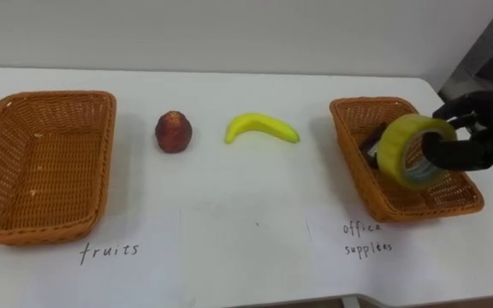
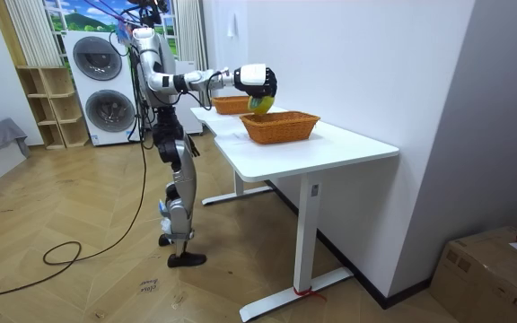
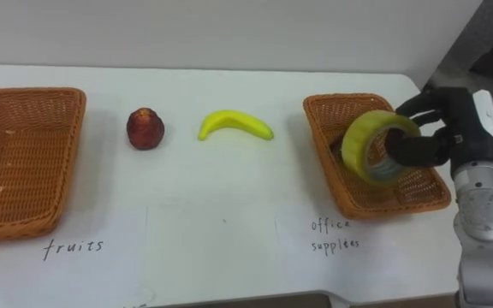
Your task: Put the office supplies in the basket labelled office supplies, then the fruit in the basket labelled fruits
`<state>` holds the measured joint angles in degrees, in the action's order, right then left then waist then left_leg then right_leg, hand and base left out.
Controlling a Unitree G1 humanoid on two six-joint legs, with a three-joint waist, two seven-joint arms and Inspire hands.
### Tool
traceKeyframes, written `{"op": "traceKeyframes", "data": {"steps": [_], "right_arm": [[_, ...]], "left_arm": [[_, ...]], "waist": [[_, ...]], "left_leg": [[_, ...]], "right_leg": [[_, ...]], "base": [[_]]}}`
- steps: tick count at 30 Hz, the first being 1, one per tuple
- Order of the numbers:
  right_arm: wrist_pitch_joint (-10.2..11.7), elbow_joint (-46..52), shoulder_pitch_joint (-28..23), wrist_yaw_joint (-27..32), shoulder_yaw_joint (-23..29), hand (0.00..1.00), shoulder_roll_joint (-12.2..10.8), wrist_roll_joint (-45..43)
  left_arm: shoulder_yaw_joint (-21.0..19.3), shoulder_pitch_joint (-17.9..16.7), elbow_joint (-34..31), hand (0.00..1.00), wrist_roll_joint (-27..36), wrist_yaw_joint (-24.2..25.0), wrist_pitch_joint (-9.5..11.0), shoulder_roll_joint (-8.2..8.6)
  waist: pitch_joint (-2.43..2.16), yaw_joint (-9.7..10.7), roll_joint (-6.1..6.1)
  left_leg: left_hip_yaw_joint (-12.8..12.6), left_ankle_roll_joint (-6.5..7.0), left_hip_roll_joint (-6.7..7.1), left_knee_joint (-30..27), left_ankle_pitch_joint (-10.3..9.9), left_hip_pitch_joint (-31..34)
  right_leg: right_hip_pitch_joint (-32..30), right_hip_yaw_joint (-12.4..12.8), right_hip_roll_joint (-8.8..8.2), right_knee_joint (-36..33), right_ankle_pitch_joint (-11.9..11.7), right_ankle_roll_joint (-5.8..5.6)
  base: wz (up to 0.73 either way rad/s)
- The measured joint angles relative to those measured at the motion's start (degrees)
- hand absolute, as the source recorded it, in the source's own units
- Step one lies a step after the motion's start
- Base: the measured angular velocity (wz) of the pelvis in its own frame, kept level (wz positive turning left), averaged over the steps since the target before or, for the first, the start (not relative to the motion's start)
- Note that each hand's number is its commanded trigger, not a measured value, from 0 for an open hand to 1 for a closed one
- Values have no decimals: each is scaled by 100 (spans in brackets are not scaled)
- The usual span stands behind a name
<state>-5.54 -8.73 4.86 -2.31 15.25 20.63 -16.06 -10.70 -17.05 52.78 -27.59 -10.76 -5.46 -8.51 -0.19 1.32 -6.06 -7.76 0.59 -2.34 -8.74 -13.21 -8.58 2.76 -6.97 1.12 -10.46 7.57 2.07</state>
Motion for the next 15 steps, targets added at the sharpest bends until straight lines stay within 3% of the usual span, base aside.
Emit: {"op": "traceKeyframes", "data": {"steps": [15], "right_arm": [[-2,-27,0,78,-5,100,0,3]], "left_arm": [[-1,-16,0,0,83,13,4,-3]], "waist": [[4,-26,-47]], "left_leg": [[-77,1,-2,-2,1,8]], "right_leg": [[-79,83,12,-10,0,0]], "base": [[-2]]}}
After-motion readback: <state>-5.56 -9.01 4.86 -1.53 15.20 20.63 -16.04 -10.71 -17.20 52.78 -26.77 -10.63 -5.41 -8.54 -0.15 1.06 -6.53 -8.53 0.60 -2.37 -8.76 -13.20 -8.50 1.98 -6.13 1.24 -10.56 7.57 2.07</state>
